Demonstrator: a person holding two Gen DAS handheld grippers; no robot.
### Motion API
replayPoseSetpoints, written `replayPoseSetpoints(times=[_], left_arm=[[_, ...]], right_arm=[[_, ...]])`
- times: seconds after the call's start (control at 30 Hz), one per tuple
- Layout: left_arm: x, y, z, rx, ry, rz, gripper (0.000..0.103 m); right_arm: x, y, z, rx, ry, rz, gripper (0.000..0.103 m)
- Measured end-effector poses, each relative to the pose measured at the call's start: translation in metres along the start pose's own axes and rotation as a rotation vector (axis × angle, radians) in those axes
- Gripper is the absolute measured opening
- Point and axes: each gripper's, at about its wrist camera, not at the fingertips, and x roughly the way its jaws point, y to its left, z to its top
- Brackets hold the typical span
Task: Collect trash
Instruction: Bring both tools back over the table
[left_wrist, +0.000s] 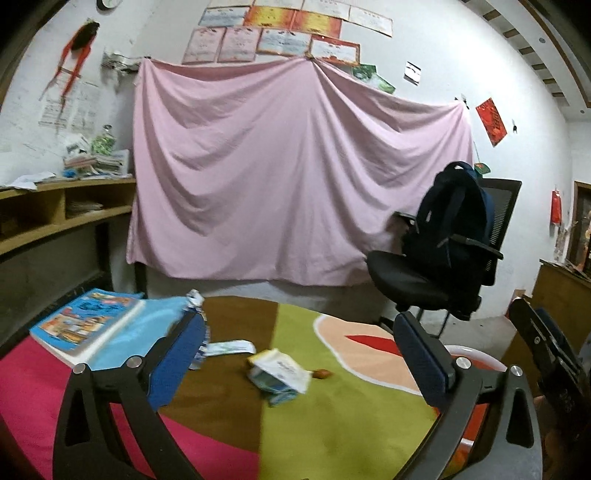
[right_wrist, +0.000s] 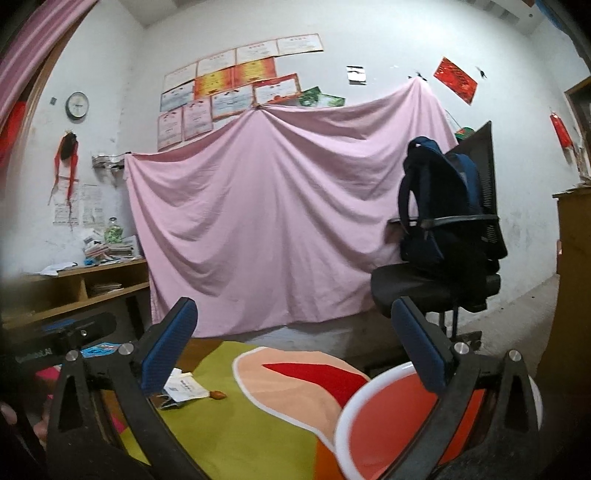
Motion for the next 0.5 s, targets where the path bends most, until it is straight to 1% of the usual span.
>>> replayPoseSetpoints(times=[0.23, 0.5], left_arm=[[-0.011, 0.030, -0.006, 0.006, -0.031, 0.064, 0.100], [-0.006, 0.059, -0.016, 0.003, -0.022, 0.127, 0.100]], right_arm=[[0.012, 0.030, -0.009, -0.045, 0.007, 0.056, 0.103], [0.034, 0.065, -0.024, -0.141, 0.050, 0.103, 0.103]])
